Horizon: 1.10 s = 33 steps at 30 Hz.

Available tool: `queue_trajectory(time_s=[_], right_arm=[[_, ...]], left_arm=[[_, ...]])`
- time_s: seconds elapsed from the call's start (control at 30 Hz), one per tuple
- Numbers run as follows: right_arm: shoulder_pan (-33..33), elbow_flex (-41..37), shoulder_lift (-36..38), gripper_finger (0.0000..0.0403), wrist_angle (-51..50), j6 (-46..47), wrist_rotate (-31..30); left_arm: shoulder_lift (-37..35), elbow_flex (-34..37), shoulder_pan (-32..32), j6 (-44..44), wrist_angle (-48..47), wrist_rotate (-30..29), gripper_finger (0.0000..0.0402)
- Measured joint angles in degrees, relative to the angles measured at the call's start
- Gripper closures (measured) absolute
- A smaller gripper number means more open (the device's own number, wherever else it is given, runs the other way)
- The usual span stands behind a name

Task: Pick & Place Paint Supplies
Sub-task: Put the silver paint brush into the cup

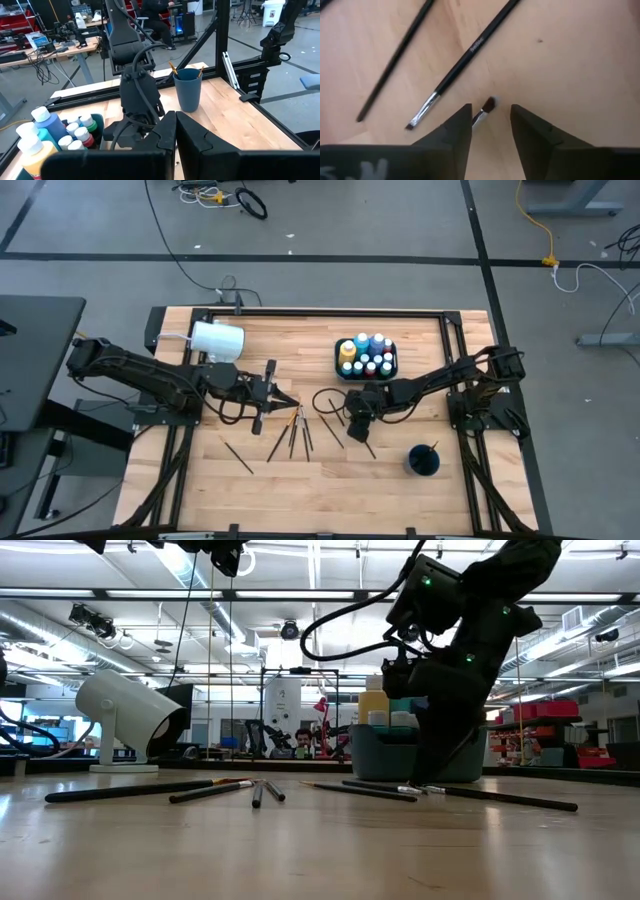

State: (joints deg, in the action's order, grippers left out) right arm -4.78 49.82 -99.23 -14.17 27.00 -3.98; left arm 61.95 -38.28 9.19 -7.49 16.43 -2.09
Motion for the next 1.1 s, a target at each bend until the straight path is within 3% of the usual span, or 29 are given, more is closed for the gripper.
queue_trajectory(time_s=[0.47,0.77,1.1], right_arm=[[0.24,0.33,-1.67,0.0395,-0.21,-0.71,-1.59],[0.07,0.31,-0.22,0.0400,-0.64,-1.57,-0.69],[-3.76,8.48,8.00,0.0402,-5.87,-8.32,-2.76]], left_arm=[[0.00,0.00,0.01,0.24,0.01,0.22,0.0386],[0.00,0.00,0.00,0.22,0.04,0.21,0.0386],[0.00,0.00,0.00,0.22,0.06,0.20,0.0386]])
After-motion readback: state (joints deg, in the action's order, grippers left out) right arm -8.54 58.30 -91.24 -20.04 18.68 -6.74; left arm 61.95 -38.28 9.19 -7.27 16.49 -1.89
